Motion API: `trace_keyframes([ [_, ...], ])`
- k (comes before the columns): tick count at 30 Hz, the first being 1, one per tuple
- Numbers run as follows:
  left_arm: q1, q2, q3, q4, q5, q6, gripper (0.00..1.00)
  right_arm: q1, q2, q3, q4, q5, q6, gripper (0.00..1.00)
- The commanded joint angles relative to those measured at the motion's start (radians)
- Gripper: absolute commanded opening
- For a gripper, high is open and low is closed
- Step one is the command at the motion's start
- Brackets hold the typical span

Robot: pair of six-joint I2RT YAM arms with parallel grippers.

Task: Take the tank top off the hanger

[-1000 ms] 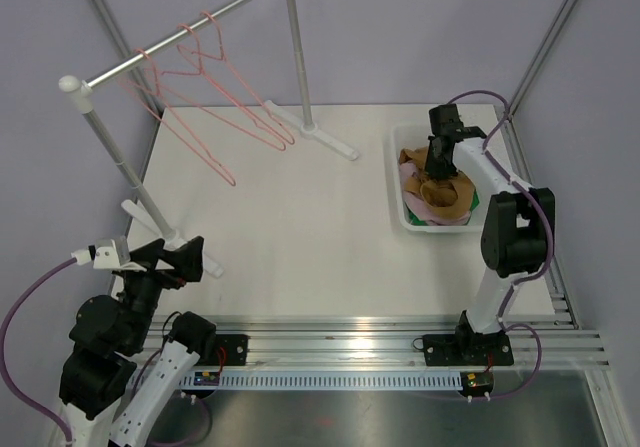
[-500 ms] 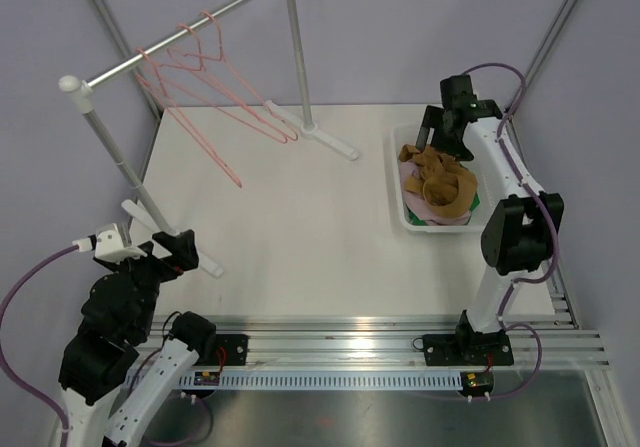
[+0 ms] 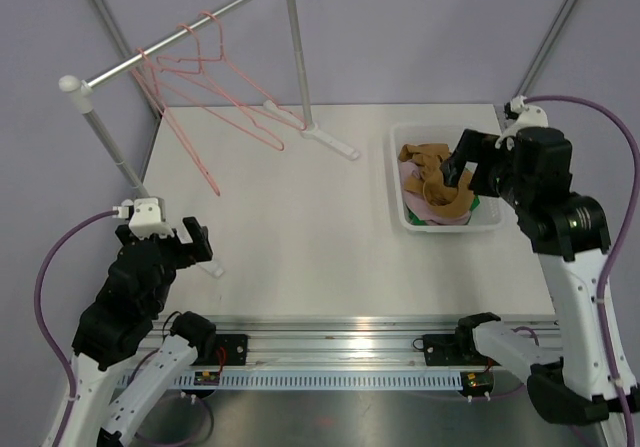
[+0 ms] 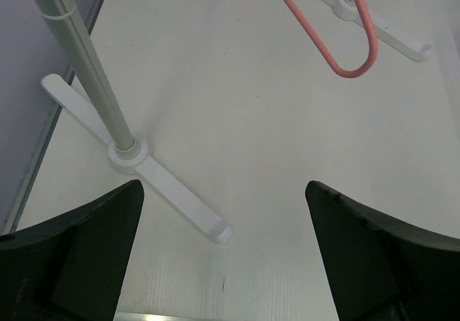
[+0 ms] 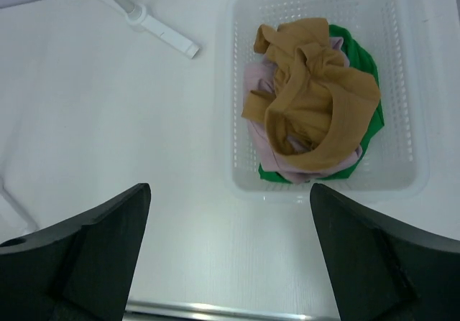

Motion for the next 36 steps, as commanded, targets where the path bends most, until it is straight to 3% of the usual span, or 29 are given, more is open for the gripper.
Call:
trace_keyframes([
  [1,-0.001,0.011,0.05,0.014,0.056,0.025,0.99,0.003,-0.079,-0.087,-0.053,-0.081,-0.042,0.99],
  [6,-0.001,0.023,0.114,-0.066,0.046,0.016,0.99,0.003,-0.225,-0.112,-0.133,-0.024,-0.072,0.99],
  [11,-0.001,0.019,0.19,-0.163,0.039,0.007,0.99,0.003,-0.348,-0.165,-0.16,-0.116,-0.078,1.0],
  [17,-0.001,-0.038,0.193,-0.169,0.044,0.01,0.99,0.003,-0.44,-0.196,-0.173,-0.076,-0.075,0.99],
  [36,-0.001,-0.138,0.136,-0.103,0.118,0.01,0.99,0.003,-0.468,-0.216,-0.163,0.011,-0.078,1.0],
])
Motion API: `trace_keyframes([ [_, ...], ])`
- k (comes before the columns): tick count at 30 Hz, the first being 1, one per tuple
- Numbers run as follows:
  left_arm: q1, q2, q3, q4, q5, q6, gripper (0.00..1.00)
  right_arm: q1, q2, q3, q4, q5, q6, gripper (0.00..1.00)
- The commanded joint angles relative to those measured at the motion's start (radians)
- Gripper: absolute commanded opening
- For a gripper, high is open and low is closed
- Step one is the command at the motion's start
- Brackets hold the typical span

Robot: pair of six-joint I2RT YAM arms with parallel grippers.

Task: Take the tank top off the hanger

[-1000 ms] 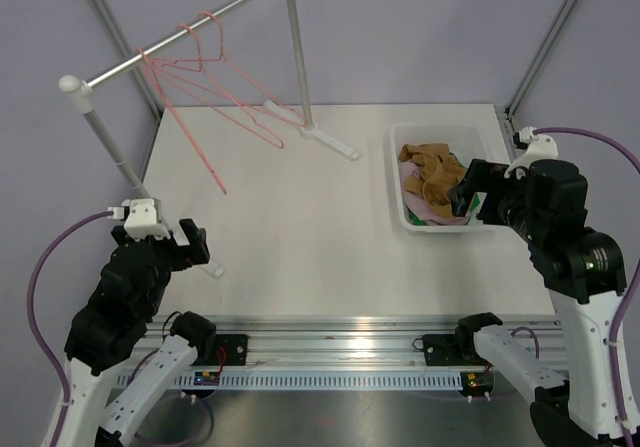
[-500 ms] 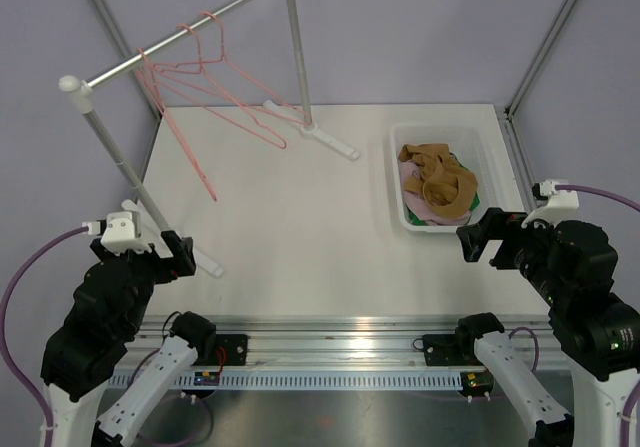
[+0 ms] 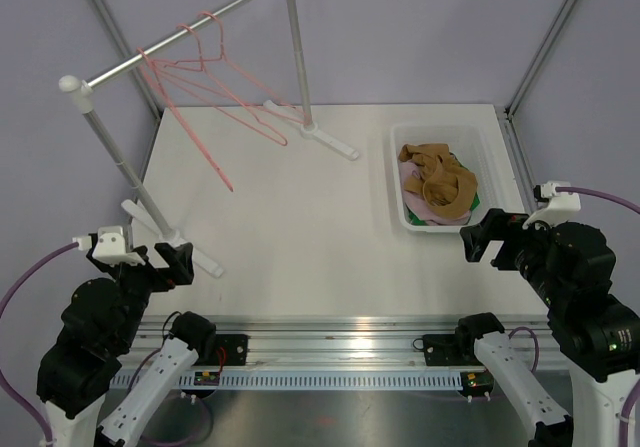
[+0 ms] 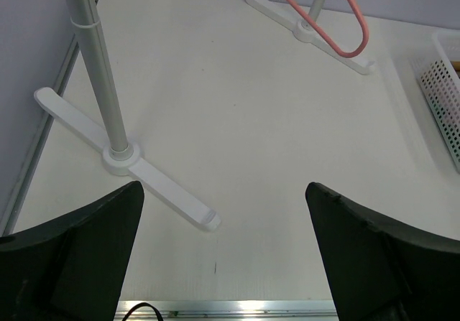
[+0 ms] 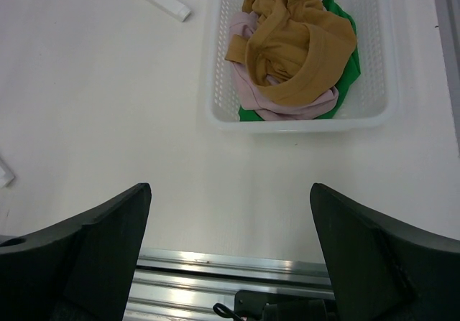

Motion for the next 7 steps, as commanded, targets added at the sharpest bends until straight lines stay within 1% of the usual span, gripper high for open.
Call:
trace_keyframes([
  [1,-0.001,0.0,-0.007,0.057,0.03,0.01,0.99,0.004,0.013,0.01,0.014,0.026,-0.018,0.99],
  [7,-0.001,0.004,-0.013,0.065,0.019,0.01,0.99,0.004,0.019,-0.01,0.026,0.021,-0.017,1.0],
])
